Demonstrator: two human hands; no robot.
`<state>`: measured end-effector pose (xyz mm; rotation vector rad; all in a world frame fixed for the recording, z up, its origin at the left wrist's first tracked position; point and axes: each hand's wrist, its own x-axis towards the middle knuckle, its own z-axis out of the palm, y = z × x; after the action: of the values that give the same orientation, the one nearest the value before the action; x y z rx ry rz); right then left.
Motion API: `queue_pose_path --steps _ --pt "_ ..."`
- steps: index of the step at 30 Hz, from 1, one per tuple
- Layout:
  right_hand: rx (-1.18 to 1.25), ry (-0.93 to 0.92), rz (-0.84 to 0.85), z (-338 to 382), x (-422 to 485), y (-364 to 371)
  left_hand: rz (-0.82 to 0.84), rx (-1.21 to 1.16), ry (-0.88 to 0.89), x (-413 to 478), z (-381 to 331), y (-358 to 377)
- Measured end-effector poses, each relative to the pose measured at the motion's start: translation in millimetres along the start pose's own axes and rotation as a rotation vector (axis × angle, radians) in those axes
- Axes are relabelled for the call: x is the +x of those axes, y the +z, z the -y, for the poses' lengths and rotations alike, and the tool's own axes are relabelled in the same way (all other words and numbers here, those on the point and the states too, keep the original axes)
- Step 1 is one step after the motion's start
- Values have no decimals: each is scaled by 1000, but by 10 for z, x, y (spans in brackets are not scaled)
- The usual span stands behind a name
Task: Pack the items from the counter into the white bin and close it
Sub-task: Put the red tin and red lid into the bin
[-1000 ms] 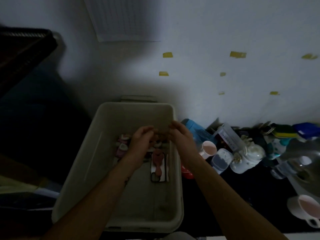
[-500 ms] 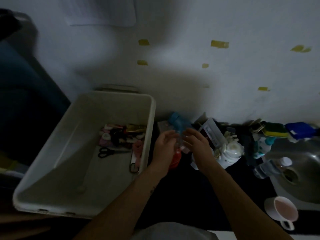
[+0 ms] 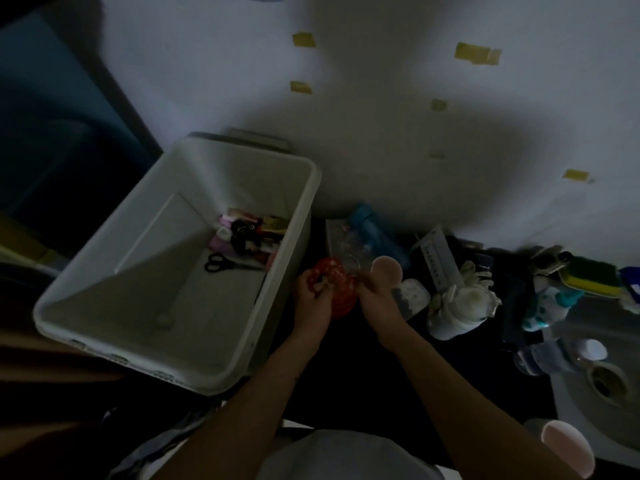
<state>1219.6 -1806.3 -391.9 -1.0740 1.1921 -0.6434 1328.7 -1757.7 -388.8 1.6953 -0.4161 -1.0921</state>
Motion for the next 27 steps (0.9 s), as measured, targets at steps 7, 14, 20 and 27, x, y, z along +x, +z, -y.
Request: queue_pose_path --steps 7,14,20,27 --pt "36 82 27 -161 41 63 -34 -17 -124 173 152 87" --pt "-7 40 -41 -195 -41 -60 -62 -77 -133 126 195 17" --pt "63 -95 -161 -66 -139 -152 42 -91 -17 -96 -31 56" --pt "142 -209 -222 388 -180 -156 102 -108 85 -167 -550 22"
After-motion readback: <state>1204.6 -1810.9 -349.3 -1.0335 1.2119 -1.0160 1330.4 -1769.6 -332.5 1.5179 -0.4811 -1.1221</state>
